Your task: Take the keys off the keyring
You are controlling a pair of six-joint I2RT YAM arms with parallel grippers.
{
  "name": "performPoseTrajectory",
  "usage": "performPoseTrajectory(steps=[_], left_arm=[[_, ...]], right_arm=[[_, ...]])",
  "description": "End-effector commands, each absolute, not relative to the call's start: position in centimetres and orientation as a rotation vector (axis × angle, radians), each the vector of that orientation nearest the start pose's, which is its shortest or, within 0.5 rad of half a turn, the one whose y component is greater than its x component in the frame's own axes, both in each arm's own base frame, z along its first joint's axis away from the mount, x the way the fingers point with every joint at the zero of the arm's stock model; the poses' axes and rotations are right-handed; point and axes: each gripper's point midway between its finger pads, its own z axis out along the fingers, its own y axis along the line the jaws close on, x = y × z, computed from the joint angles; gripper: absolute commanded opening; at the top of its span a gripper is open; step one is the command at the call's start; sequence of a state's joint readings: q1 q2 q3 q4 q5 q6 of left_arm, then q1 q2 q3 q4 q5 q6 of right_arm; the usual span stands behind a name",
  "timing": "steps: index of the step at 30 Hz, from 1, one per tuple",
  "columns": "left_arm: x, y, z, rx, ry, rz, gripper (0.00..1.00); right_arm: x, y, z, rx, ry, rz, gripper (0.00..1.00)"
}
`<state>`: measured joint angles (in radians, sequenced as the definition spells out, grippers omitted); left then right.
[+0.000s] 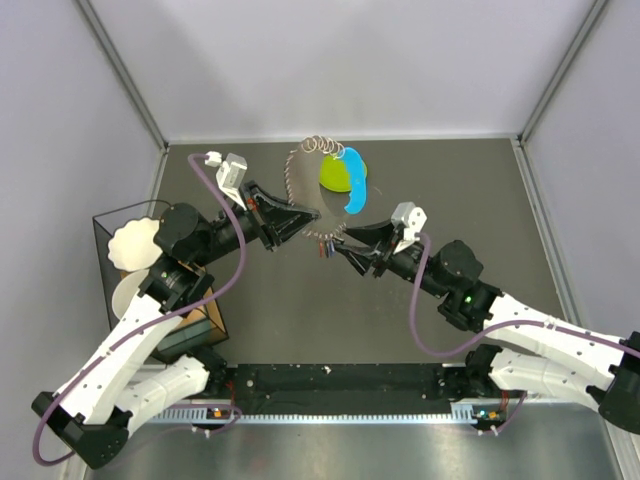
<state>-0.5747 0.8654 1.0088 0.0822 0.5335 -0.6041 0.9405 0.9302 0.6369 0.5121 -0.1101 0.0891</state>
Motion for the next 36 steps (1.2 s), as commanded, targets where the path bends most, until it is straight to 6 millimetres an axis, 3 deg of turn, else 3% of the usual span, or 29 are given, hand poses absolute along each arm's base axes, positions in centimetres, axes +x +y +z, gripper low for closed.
performPoseTrajectory(steps=[1, 31, 36], left_arm=[[18.3, -25.0, 44.5, 0.479, 1.342, -1.329, 0.0], [18.8, -24.8, 43.1, 0.448, 1.373, -1.313, 0.0], [18.9, -24.7, 43.1, 0.446, 1.376, -1.298, 0.0]], right_arm=[[18.6, 31.1, 35.4, -0.671, 1.14, 0.985, 0.47], [20.2, 33.1, 36.5, -0.613, 1.116, 0.97, 0.5], [20.1, 33.0, 35.8, -0.622, 1.128, 0.965, 0.35]])
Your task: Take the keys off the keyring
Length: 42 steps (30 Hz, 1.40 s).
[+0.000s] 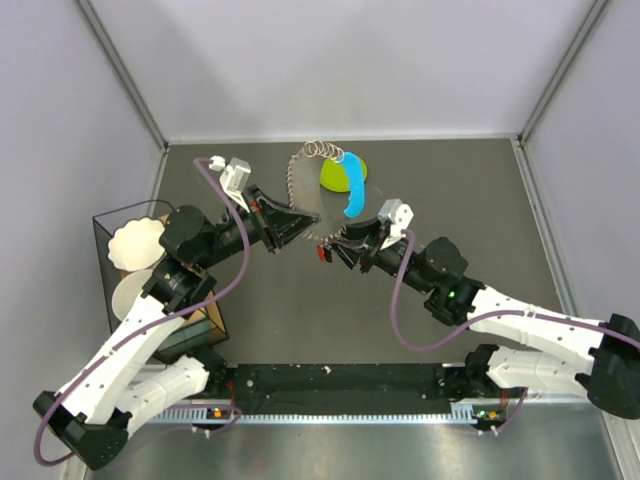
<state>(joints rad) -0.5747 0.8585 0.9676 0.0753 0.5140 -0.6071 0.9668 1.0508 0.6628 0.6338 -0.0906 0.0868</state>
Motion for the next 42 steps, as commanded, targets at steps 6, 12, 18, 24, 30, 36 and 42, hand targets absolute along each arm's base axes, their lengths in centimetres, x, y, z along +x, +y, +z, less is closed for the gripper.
performPoseTrajectory(steps=[6, 12, 18, 24, 30, 36, 42], left_arm=[[19.1, -24.6, 43.1, 0.437, 1.377, -1.283, 0.0], [19.3, -24.6, 43.1, 0.434, 1.38, -1.279, 0.0], [19.4, -24.4, 43.2, 0.428, 1.38, -1.27, 0.0], [19.8, -24.3, 42.5, 0.417, 1.403, -1.238, 0.0], [20.5, -23.9, 41.1, 0.393, 1.437, -1.189, 0.0], [20.3, -23.9, 41.0, 0.393, 1.443, -1.203, 0.0], [19.8, -24.3, 41.7, 0.387, 1.424, -1.264, 0.0]], right_arm=[[20.0, 32.3, 34.6, -0.617, 1.155, 0.954, 0.25], [19.8, 32.0, 33.7, -0.626, 1.175, 0.95, 0.32], [19.5, 32.4, 33.0, -0.657, 1.195, 0.965, 0.24], [19.1, 32.2, 32.9, -0.666, 1.191, 0.97, 0.0], [18.6, 31.1, 33.1, -0.689, 1.175, 0.937, 0.0], [18.1, 31.1, 32.6, -0.733, 1.181, 0.937, 0.0], [18.7, 32.4, 32.2, -0.707, 1.182, 0.973, 0.1]])
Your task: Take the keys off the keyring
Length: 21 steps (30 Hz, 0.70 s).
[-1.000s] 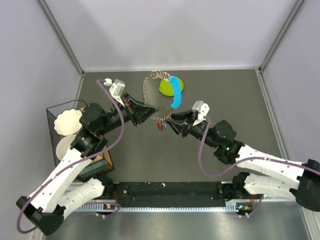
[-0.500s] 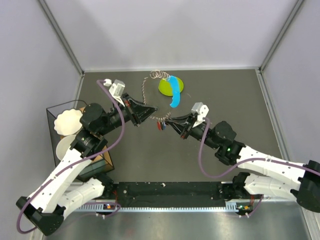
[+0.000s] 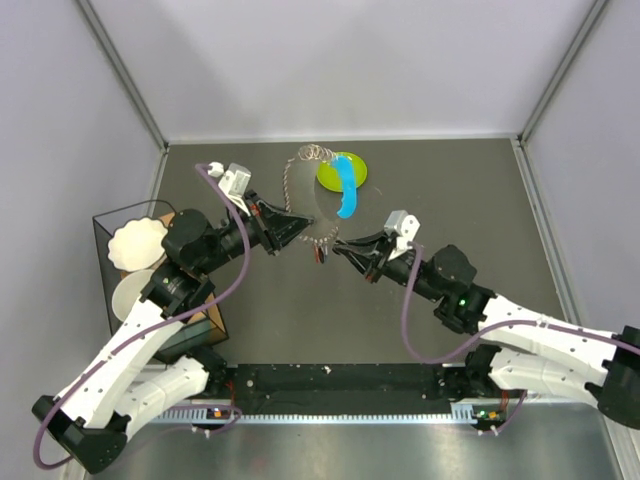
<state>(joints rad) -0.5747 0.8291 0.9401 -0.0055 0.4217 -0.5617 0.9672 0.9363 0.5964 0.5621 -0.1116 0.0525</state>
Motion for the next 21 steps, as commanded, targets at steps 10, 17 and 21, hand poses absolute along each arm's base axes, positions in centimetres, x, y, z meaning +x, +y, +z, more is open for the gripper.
performPoseTrajectory(steps=[10, 17, 21], left_arm=[[19.2, -24.3, 42.3, 0.388, 1.415, -1.294, 0.0], [19.3, -24.4, 42.2, 0.389, 1.416, -1.295, 0.0], [19.4, -24.4, 42.1, 0.389, 1.419, -1.294, 0.0]], right_arm=[[19.8, 33.7, 32.6, -0.688, 1.162, 0.969, 0.25], [19.7, 34.1, 32.9, -0.692, 1.144, 0.985, 0.35], [19.8, 34.3, 32.7, -0.694, 1.143, 0.983, 0.38]])
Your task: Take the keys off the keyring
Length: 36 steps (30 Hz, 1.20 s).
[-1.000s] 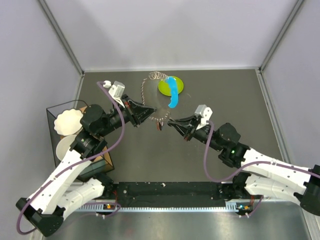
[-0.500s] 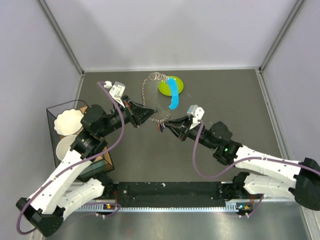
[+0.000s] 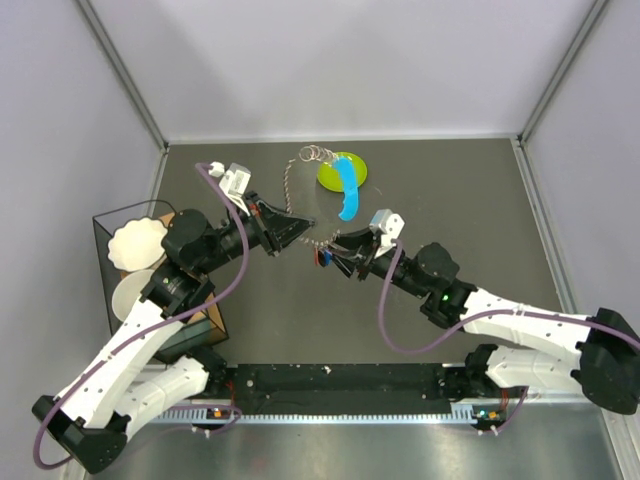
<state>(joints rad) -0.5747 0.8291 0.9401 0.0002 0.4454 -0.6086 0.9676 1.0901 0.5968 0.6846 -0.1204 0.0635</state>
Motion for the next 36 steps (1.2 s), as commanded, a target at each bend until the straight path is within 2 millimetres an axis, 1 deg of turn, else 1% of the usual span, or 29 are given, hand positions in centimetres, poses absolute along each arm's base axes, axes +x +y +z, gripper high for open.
performPoseTrajectory(steps=[1, 4, 6, 7, 9, 10, 12, 13, 16, 17, 18, 19, 20, 21, 22, 23, 24, 25, 29, 33, 34, 35, 36], left_arm=[[19.4, -24.4, 42.1, 0.386, 1.421, -1.292, 0.0], [19.5, -24.4, 41.7, 0.385, 1.428, -1.289, 0.0], [19.6, -24.4, 41.5, 0.384, 1.433, -1.287, 0.0], [19.6, -24.4, 41.4, 0.38, 1.434, -1.282, 0.0], [19.7, -24.4, 41.2, 0.376, 1.438, -1.278, 0.0], [19.8, -24.3, 41.2, 0.374, 1.44, -1.276, 0.0], [19.8, -24.3, 41.1, 0.374, 1.441, -1.278, 0.0], [19.7, -24.4, 41.2, 0.375, 1.437, -1.279, 0.0], [19.9, -24.3, 40.9, 0.373, 1.448, -1.263, 0.0], [20.2, -24.0, 40.9, 0.359, 1.451, -1.24, 0.0], [20.5, -23.8, 40.5, 0.35, 1.467, -1.22, 0.0], [20.8, -23.6, 39.9, 0.346, 1.493, -1.184, 0.0], [21.5, -23.2, 39.6, 0.314, 1.507, -1.15, 0.0], [21.8, -23.0, 38.7, 0.3, 1.547, -1.123, 0.0], [22.0, -23.0, 38.3, 0.295, 1.566, -1.109, 0.0], [22.2, -23.0, 37.3, 0.287, 1.605, -1.098, 0.0], [22.4, -22.9, 36.8, 0.279, 1.621, -1.088, 0.0], [22.6, -23.0, 36.0, 0.273, 1.645, -1.086, 0.0], [23.0, -22.9, 34.6, 0.242, 1.681, -1.069, 0.0], [23.6, -22.2, 32.5, 0.2, 1.759, -1.005, 0.0], [23.8, -22.0, 32.0, 0.189, 1.775, -0.987, 0.0], [23.9, -22.0, 31.6, 0.186, 1.79, -0.98, 0.0], [23.9, -21.9, 31.2, 0.191, 1.801, -0.97, 0.06]], right_arm=[[19.9, 34.3, 32.7, -0.694, 1.139, 0.983, 0.38], [19.7, 34.4, 33.0, -0.698, 1.119, 0.989, 0.38], [19.6, 34.4, 33.2, -0.699, 1.104, 0.992, 0.34], [19.6, 34.3, 33.1, -0.698, 1.103, 0.992, 0.28], [19.6, 34.3, 32.9, -0.703, 1.104, 0.988, 0.22], [19.6, 34.4, 32.6, -0.706, 1.11, 0.987, 0.17], [19.5, 34.4, 32.5, -0.711, 1.108, 0.989, 0.09], [19.4, 34.4, 32.4, -0.718, 1.104, 0.992, 0.0], [19.1, 34.1, 32.2, -0.723, 1.105, 0.992, 0.0], [19.3, 33.6, 32.7, -0.698, 1.109, 0.977, 0.0], [19.6, 33.5, 31.2, -0.719, 1.177, 0.955, 0.0], [19.6, 33.3, 31.7, -0.721, 1.19, 0.942, 0.0], [19.8, 33.0, 31.3, -0.732, 1.223, 0.914, 0.0], [19.6, 32.6, 30.3, -0.76, 1.278, 0.892, 0.0], [19.6, 32.4, 30.6, -0.768, 1.293, 0.882, 0.0], [19.6, 32.0, 30.3, -0.775, 1.312, 0.862, 0.0], [19.4, 31.5, 29.8, -0.79, 1.349, 0.846, 0.0], [19.6, 31.2, 30.0, -0.782, 1.361, 0.831, 0.0], [20.1, 29.6, 29.5, -0.799, 1.406, 0.731, 0.0], [20.3, 28.6, 29.8, -0.837, 1.427, 0.648, 0.0], [20.3, 28.4, 30.6, -0.84, 1.42, 0.636, 0.0], [20.3, 28.2, 30.5, -0.865, 1.428, 0.615, 0.0], [20.3, 28.1, 31.1, -0.872, 1.426, 0.606, 0.0]])
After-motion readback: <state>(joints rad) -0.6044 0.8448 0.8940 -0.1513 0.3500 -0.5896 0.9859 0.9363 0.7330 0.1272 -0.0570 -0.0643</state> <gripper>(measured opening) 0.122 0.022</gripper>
